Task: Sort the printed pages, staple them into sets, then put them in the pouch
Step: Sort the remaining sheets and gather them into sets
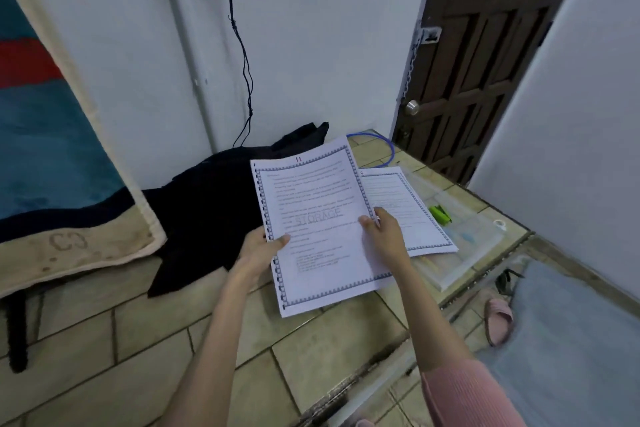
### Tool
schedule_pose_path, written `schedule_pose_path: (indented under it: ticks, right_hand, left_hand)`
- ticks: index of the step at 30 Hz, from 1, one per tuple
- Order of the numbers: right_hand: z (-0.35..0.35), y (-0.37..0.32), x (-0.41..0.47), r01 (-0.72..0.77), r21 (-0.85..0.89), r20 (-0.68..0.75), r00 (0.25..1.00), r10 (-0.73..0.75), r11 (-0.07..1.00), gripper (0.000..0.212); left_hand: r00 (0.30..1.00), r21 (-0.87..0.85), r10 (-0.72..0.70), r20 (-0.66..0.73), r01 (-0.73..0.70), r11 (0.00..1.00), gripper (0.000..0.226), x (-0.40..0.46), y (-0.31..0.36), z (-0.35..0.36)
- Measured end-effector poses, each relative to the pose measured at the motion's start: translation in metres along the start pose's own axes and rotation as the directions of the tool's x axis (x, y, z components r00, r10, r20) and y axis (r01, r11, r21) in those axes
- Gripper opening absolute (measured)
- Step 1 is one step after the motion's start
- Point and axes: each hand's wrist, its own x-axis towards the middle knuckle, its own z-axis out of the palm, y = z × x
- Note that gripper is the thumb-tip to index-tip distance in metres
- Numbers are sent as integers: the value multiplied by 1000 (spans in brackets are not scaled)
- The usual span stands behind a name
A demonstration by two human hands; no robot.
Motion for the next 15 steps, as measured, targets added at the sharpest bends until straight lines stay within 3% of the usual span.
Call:
schedule_pose_path:
  ticks: [3,7,11,15]
  right_hand:
    - [-36,10,14,-27,-116,-95,995,16,993,39]
    - [-74,20,37,-30,-171,-208,978,-6,985,41]
    - [-98,31,69,-32,-210,-206,979,-12,977,41]
    - [-106,45,95,-129,-248,-171,981,88,960,51]
  left_hand:
    - [998,54,60,4,-60,997,34,22,1,47]
    - [996,121,87,-7,-86,989,30,52,6,98]
    - [995,215,61,-80,-42,976,28,79,14,135]
    - [989,240,-9,-147,44,970,33,106,7,152]
